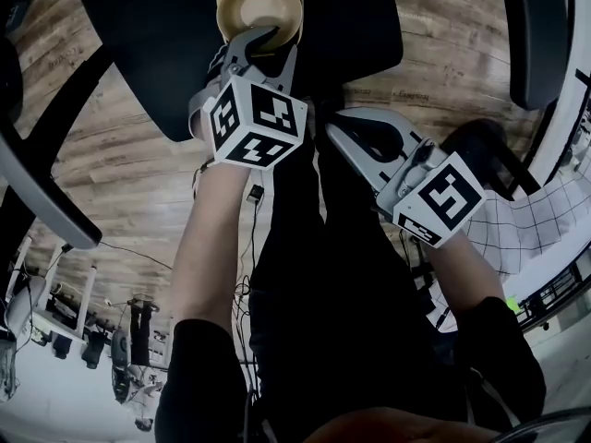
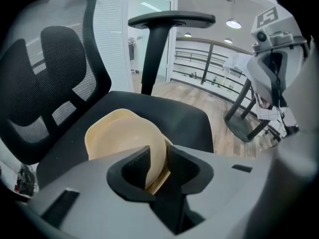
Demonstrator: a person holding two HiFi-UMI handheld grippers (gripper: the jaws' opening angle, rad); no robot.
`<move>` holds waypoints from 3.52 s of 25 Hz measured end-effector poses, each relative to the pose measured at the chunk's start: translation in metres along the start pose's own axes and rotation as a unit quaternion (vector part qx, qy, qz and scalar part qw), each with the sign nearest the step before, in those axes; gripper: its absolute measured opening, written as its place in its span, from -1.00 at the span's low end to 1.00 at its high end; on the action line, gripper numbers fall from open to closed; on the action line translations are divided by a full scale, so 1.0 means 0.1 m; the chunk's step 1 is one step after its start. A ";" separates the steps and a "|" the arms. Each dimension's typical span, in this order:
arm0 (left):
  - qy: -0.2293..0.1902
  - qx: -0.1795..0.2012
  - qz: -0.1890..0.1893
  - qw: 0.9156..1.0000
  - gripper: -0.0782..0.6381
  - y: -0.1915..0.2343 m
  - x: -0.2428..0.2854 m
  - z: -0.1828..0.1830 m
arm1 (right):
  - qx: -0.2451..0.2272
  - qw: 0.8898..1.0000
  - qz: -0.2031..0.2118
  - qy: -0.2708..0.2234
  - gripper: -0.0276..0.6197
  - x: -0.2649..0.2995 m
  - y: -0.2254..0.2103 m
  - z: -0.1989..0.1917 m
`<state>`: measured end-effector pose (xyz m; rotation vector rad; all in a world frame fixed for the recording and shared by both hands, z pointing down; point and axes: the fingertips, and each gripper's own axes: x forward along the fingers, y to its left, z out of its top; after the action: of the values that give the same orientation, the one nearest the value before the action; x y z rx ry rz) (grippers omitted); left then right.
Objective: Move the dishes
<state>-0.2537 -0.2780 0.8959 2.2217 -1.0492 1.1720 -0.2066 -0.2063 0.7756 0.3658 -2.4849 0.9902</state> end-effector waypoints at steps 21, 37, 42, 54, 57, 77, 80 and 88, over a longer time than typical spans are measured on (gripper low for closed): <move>-0.018 0.079 0.015 0.997 -0.73 -0.16 -1.58 0.83 | -0.014 0.998 -0.032 -0.056 -0.85 -0.66 0.84 1.07; -0.042 0.120 0.000 0.992 -0.73 -0.93 -3.90 1.55 | -0.019 0.986 -0.068 -0.148 -0.85 -1.91 2.37 1.86; -0.046 0.129 -0.008 0.990 -0.73 -1.26 -4.09 1.57 | -0.026 0.984 -0.074 -0.158 -0.85 -2.20 2.64 1.74; -0.053 0.218 -0.026 0.974 -0.73 -2.42 -4.33 1.85 | -0.032 0.963 -0.136 -0.229 -0.85 -3.46 2.98 1.09; -0.064 0.257 -0.042 0.963 -0.73 -2.89 -4.38 1.93 | -0.019 0.955 -0.167 -0.245 -0.85 -3.80 3.07 0.73; -0.115 0.595 -0.300 0.737 -0.73 -5.20 -3.82 3.00 | 0.148 0.745 -0.486 -0.432 -0.85 -5.80 2.80 -0.48; -0.122 0.632 -0.327 0.692 -0.73 -5.44 -3.76 3.06 | 0.162 0.707 -0.518 -0.454 -0.85 -5.94 2.82 -0.55; -0.140 0.702 -0.397 0.574 -0.73 -6.36 -3.78 3.02 | 0.222 0.578 -0.612 -0.492 -0.85 -6.41 3.18 -1.30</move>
<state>0.2596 0.0870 0.4044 3.2759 1.4789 1.2567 0.2643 0.1623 0.3609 2.9100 -1.5952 0.7081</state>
